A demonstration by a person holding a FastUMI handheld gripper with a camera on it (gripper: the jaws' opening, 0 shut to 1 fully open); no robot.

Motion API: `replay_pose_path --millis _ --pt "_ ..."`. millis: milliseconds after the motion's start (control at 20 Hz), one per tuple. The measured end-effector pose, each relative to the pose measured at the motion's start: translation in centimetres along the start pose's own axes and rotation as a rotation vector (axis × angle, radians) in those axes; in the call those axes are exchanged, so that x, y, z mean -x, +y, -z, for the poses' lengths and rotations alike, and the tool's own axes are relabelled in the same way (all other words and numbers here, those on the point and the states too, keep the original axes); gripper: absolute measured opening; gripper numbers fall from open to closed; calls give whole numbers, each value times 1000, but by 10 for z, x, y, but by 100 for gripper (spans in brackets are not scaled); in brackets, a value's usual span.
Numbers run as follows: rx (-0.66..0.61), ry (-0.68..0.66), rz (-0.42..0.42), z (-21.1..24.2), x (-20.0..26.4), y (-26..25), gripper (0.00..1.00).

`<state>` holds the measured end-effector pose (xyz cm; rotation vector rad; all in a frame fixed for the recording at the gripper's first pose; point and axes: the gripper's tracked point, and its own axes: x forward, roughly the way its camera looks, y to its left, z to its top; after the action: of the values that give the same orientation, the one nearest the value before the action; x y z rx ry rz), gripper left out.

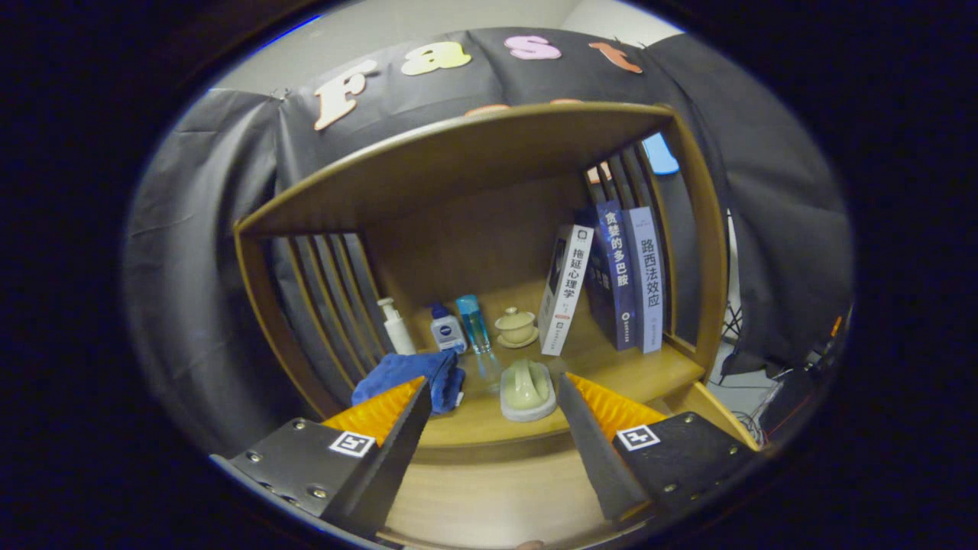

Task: Pull open the drawer, take out the items inside it, and place them on the countertop above the cabinet.

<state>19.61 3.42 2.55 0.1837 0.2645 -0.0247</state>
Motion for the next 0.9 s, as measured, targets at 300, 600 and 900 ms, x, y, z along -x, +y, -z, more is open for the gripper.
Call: replay_pose_path --millis 300,600,900 --pt "22 -27 -52 28 81 14 99" --pt "75 -77 -28 77 129 4 99" --pt "97 -102 23 123 143 -27 99"
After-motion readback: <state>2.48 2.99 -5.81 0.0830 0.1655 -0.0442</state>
